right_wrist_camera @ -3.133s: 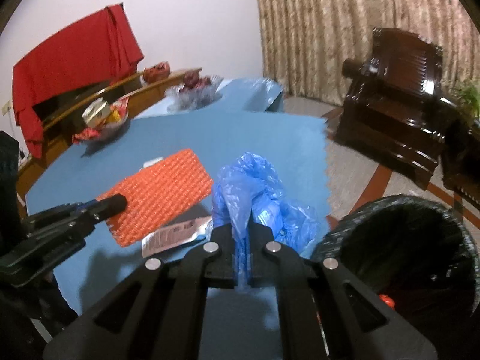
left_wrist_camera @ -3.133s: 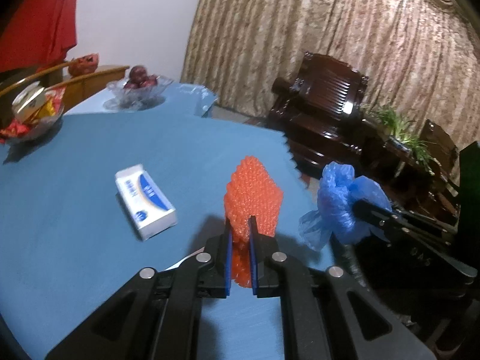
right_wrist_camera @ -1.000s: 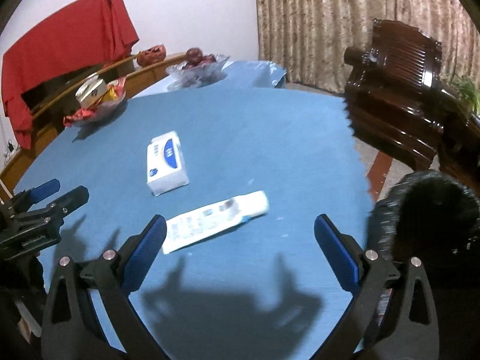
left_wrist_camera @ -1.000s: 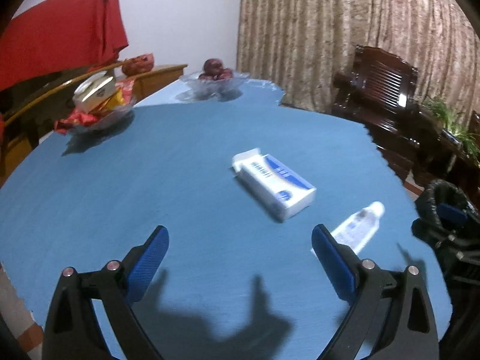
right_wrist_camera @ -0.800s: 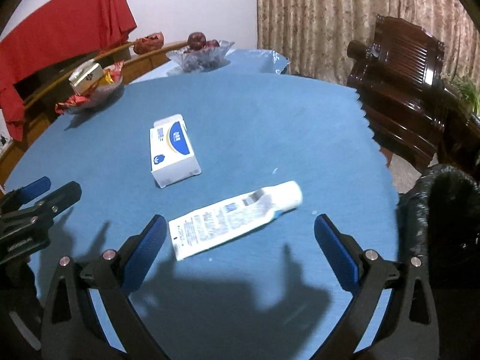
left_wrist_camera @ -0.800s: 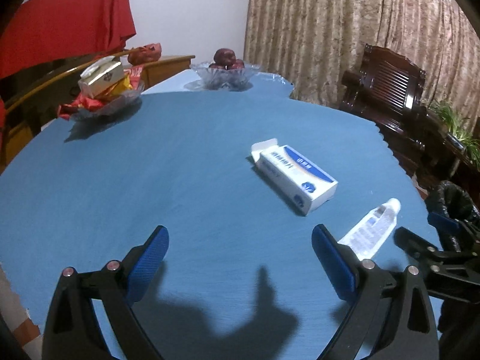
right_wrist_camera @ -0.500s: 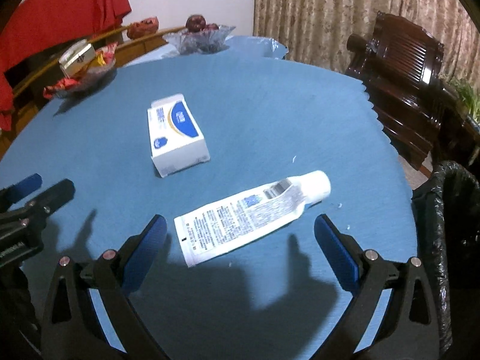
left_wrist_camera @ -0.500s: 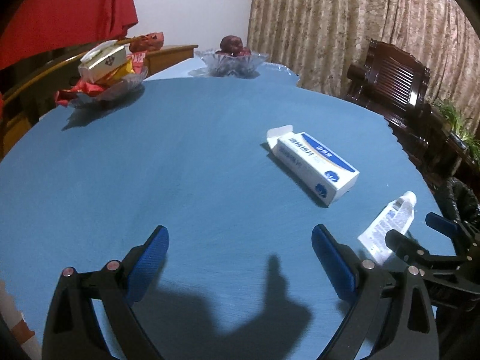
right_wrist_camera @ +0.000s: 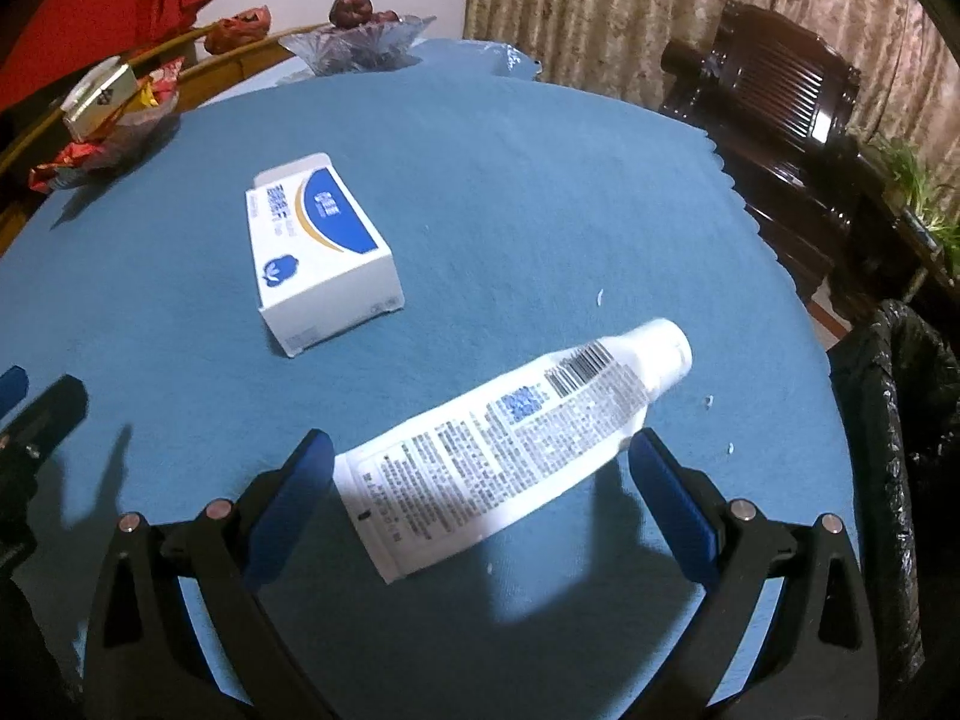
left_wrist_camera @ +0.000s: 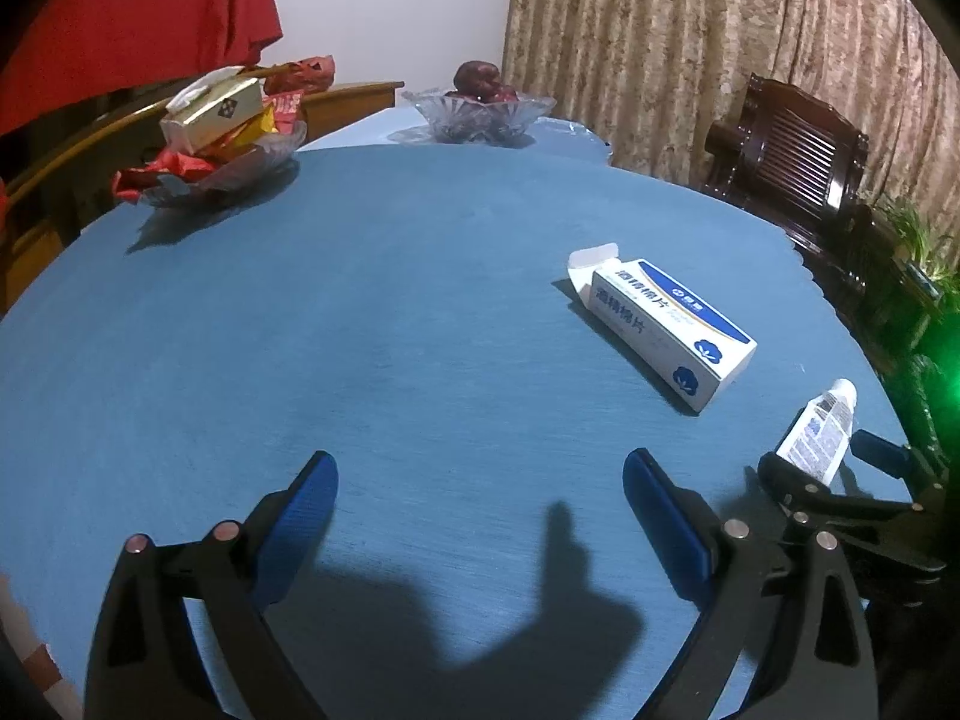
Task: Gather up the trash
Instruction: 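Approach the toothpaste tube and grasp it with the right tool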
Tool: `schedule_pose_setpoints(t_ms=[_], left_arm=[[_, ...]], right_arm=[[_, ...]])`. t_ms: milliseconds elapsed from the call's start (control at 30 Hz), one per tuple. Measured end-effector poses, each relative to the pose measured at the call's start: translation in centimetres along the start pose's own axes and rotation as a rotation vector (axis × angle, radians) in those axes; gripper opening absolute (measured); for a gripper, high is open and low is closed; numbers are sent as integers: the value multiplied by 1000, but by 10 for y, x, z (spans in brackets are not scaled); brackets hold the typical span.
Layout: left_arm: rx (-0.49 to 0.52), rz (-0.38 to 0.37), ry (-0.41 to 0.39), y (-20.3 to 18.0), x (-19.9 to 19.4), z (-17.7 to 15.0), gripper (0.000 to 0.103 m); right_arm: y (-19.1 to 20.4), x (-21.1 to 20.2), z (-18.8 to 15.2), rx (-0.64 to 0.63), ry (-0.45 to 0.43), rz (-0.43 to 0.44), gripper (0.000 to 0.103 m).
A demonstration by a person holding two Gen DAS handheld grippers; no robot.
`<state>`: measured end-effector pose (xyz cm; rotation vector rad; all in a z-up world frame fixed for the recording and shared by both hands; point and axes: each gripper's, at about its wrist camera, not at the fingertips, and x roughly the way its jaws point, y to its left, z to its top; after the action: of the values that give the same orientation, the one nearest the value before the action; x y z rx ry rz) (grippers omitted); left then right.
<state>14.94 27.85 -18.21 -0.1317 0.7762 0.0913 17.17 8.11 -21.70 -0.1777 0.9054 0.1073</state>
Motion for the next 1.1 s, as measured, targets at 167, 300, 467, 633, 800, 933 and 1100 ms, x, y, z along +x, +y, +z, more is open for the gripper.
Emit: schedule_pose_setpoints(t_ms=[167,300,467,633,800,933,1100], left_arm=[[-12,2,9,2,3,0,94],[-3,-1,12,-1,3,0,94],[0,-10,14,-8,2,0,94],[10,-25,21,-19,2,0,94],[25,-36,20,-31,3,1,94],[33,-34,18,-38,3,3,94],[21,-32,17,-38,3,5,94]], right_arm=[[2,5,-1,8,10,-3,97],[-4,4,-3,17,39,13,97],[-22,-3,-9,2,68,8,97],[-47,-9,-17,-11,66,-54,97],[-71,-10,-13,99,42,59,97],[-69,-2,-1,152,40,69,98],[-56,10,8,194,69,47,98]])
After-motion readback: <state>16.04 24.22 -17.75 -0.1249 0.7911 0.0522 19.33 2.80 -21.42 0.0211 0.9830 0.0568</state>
